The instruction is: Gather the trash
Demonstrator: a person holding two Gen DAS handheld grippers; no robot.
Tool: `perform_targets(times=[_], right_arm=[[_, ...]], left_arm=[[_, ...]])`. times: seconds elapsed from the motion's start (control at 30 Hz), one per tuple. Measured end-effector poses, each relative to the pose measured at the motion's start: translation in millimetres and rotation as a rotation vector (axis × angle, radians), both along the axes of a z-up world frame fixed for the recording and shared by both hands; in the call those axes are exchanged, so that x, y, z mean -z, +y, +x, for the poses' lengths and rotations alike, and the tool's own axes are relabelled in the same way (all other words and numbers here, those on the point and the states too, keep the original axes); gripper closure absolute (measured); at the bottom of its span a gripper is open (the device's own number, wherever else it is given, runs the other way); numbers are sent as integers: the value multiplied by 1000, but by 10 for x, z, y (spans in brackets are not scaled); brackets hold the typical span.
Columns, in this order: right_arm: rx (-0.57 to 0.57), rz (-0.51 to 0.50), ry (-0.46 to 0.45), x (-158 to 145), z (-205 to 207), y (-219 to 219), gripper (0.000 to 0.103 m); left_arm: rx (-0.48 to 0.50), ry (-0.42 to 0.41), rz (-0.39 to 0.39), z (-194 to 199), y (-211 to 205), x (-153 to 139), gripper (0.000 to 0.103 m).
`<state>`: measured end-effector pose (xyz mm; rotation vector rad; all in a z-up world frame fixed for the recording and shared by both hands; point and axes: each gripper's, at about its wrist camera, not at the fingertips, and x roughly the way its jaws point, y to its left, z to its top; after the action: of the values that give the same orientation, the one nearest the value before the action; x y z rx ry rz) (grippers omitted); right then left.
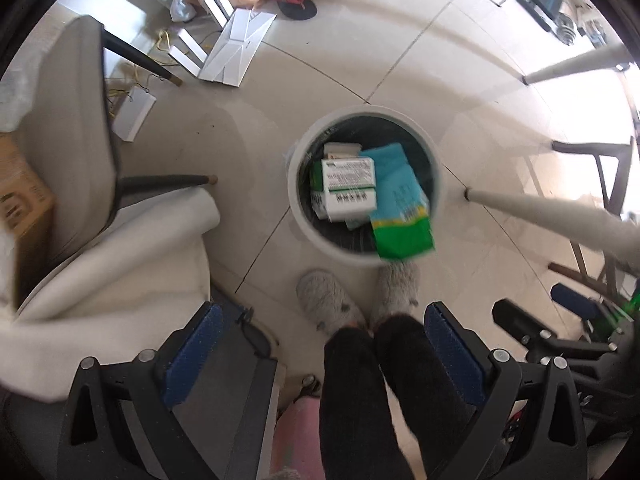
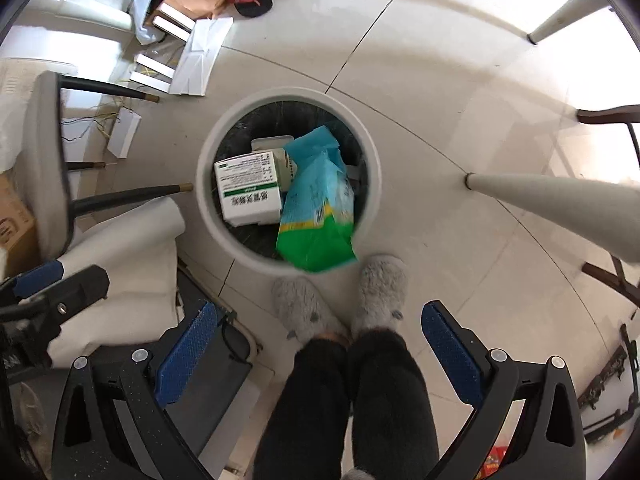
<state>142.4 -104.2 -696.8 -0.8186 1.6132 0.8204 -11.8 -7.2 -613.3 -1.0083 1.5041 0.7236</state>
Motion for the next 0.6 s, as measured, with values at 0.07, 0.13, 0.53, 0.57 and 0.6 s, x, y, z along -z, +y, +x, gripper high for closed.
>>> perform_targets(times=[0.07,0.13,0.53,0.57,0.6], right_arm=[[4,6,5,-332,-6,-123,0],[-7,18,-5,-717,-24,-242,0],[13,172,53,-2872,178,-807,0],[18,184,60,-3003,190,-828,0],[22,199,71,-3160,203,-857,0]], left_arm=[[12,1,12,-12,-140,-304,0],[17,-3,27,-14,-244,-619,0],[43,-136,118,-7,-467,-2365,0],[51,-156,121,-6,-461,-2482,0],[66,-174,125,0,-441,-2594,0]])
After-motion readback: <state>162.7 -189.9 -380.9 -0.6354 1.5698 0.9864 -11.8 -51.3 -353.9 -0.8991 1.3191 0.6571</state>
